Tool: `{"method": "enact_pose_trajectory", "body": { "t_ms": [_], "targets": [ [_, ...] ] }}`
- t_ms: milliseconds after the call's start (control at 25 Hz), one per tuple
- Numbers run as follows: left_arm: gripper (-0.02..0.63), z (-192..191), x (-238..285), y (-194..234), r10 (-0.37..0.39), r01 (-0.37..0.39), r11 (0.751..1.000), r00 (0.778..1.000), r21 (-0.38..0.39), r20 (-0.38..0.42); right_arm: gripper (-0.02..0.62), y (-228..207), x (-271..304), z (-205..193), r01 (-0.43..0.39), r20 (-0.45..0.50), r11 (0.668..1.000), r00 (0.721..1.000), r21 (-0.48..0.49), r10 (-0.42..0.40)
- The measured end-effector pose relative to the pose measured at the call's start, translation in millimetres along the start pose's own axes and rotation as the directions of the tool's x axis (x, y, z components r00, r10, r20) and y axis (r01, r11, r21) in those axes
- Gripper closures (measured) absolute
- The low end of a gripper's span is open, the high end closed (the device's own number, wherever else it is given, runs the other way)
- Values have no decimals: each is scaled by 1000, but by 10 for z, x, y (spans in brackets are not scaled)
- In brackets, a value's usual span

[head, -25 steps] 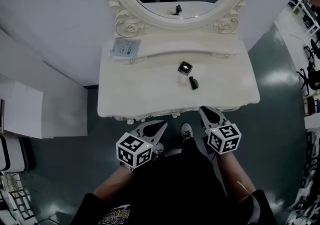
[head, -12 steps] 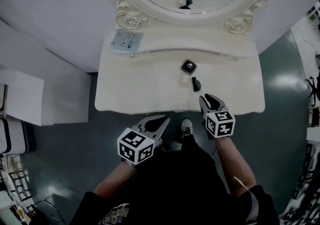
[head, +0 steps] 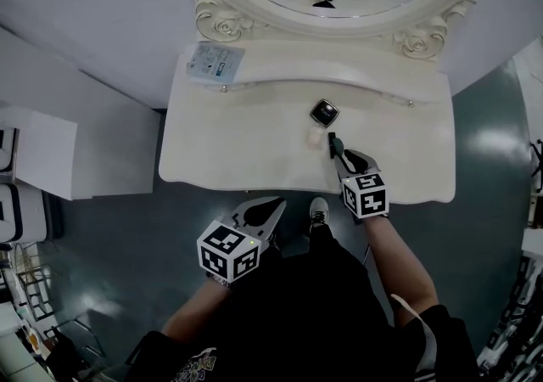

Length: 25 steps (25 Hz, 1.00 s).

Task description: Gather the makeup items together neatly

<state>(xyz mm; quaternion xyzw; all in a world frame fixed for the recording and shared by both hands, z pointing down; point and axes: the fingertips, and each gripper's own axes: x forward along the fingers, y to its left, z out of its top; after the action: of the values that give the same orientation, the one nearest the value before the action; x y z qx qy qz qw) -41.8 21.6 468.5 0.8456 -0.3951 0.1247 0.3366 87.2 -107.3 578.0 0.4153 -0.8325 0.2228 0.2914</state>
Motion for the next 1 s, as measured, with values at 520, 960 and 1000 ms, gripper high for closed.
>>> {"method": "enact_pose_trajectory", "body": {
  "t_ms": [520,960,1000],
  "targets": [
    [598,-9,165,23,41,-41,998,999,-46,7,548,-129,168,2,13,-25,989,1000,-147,-17],
    [598,150,461,-82,-15,15,1000,1000,-21,2,549,-1040,-236,-91,190,-40,974,980,-120,-196],
    [598,157,484,-85,-17,17,1000,1000,-21,0,549,-1109,-252,-124,202,-53,971,976,-130,-210]
  ]
}}
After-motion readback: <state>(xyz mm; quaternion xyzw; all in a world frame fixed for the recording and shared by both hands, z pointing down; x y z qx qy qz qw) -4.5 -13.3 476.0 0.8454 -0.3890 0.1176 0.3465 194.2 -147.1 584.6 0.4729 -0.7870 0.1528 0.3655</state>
